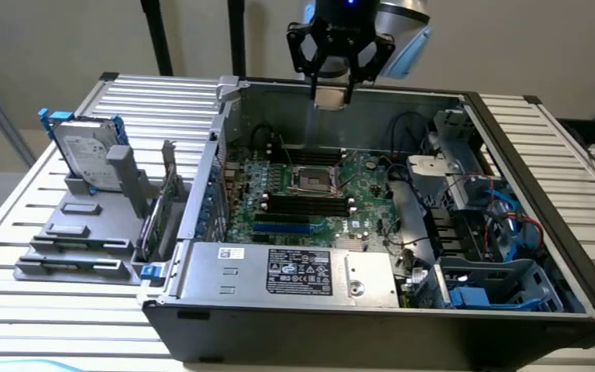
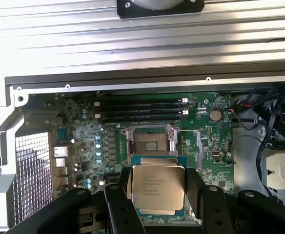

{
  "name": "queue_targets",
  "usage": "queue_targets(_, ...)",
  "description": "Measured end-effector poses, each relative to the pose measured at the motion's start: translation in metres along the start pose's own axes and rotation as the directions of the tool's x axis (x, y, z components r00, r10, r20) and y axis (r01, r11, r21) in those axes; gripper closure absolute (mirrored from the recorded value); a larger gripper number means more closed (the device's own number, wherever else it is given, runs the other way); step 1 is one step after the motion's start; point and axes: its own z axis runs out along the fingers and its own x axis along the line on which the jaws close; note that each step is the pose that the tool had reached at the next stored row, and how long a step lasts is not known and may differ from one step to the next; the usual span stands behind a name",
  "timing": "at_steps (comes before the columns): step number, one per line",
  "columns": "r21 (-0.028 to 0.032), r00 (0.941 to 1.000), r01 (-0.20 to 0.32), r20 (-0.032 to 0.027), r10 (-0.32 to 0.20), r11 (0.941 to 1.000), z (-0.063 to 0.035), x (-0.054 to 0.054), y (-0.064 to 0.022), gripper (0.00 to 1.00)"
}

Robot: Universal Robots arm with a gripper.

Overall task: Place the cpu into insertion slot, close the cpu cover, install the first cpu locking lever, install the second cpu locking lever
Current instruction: 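Place the cpu into insertion slot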

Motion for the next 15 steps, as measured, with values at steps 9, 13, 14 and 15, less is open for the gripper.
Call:
queue_targets(9,-0.004,0.9867,-0.162,0.0115,0.162,0.9867,0.0089,0.0,-0.0006,0.46)
queue_targets(13,-0.0065,0.972,-0.234,0.0165,0.234,0.9722,0.013,0.0,-0.001,0.46)
queue_targets(14,-0.0072,0.9676,-0.252,0.0176,0.252,0.9678,0.014,0.0,-0.001,0.46)
queue_targets(15,-0.0078,0.963,-0.269,0.0188,0.269,0.9631,0.015,0.0,-0.0011,0.46)
